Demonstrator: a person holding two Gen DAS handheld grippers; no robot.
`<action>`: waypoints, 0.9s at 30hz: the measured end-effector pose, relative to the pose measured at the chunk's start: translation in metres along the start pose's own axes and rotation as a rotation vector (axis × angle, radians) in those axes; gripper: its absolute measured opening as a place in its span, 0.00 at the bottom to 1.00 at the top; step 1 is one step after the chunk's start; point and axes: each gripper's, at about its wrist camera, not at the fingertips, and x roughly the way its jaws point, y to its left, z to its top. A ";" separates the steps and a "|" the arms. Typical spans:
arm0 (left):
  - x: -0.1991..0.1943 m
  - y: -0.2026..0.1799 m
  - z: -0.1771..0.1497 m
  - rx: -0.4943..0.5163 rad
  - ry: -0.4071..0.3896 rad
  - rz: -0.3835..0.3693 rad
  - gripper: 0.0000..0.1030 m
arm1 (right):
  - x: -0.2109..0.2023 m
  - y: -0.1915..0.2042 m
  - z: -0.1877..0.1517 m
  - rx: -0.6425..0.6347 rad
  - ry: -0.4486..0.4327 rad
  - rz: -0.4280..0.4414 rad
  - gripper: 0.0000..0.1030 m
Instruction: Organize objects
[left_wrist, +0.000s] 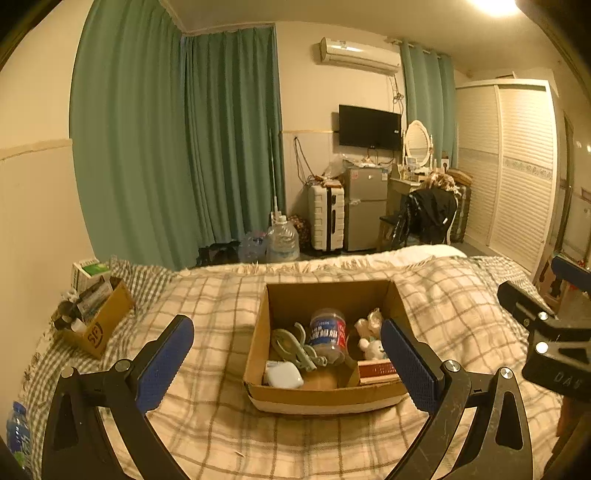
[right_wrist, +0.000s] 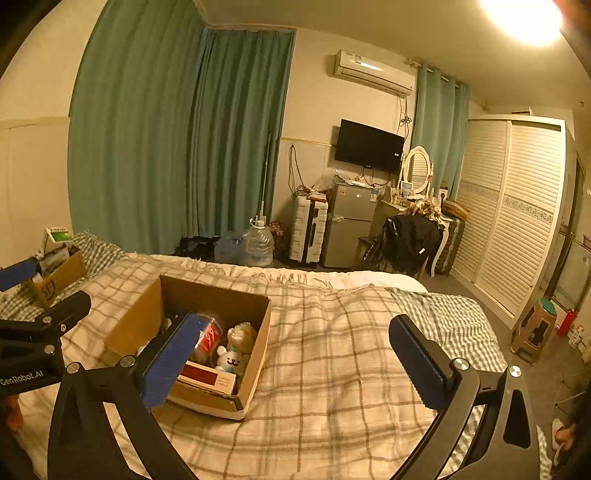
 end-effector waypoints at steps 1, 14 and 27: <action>0.004 -0.002 -0.003 -0.001 0.008 0.002 1.00 | 0.005 0.000 -0.004 -0.004 0.009 -0.003 1.00; 0.016 -0.010 -0.019 0.009 0.031 0.003 1.00 | 0.036 -0.008 -0.027 0.029 0.064 0.003 1.00; 0.015 -0.008 -0.023 0.017 0.040 0.005 1.00 | 0.034 -0.007 -0.026 0.041 0.063 0.013 1.00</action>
